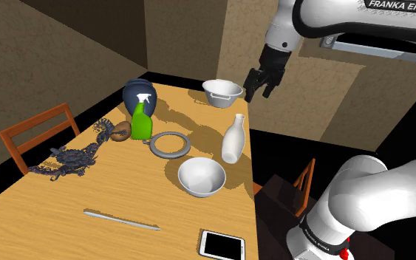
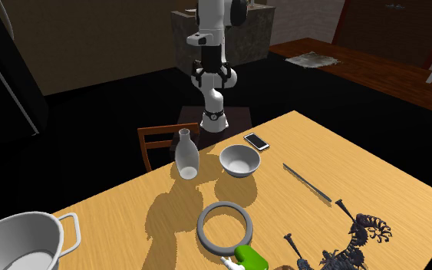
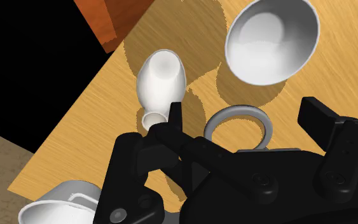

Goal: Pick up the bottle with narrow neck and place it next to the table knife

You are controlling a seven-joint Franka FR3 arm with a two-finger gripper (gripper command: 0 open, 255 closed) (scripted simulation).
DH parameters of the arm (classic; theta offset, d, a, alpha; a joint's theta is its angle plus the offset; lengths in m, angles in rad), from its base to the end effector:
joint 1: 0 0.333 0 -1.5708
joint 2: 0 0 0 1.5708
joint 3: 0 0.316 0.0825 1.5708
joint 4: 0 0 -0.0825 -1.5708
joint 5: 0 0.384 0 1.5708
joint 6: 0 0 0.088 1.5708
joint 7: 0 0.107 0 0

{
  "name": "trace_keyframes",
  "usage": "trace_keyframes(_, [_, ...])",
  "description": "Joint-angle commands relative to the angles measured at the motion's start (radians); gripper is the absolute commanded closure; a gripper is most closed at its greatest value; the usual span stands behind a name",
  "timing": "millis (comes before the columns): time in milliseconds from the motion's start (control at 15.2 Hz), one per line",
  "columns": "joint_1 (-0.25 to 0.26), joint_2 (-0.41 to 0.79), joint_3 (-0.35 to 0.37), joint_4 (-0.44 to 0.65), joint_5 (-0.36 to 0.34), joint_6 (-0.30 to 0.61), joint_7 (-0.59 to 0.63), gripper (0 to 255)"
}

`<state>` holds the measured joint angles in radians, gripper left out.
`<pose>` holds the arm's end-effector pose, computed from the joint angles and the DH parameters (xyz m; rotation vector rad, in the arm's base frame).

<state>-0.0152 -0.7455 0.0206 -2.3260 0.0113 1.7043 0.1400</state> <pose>0.3316 0.0048 0.6045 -3.1220 0.2189 -0.1936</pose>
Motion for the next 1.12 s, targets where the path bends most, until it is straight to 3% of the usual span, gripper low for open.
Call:
trace_keyframes(0, [0.000, 0.000, 0.000, 0.000, 0.000, 0.000, 0.000, 0])
trace_keyframes(462, [-0.029, 0.123, -0.084, -0.086, -0.043, 0.199, -0.100, 0])
trace_keyframes(1056, [-0.055, 0.341, -0.178, -0.113, -0.066, 0.435, -0.215, 0])
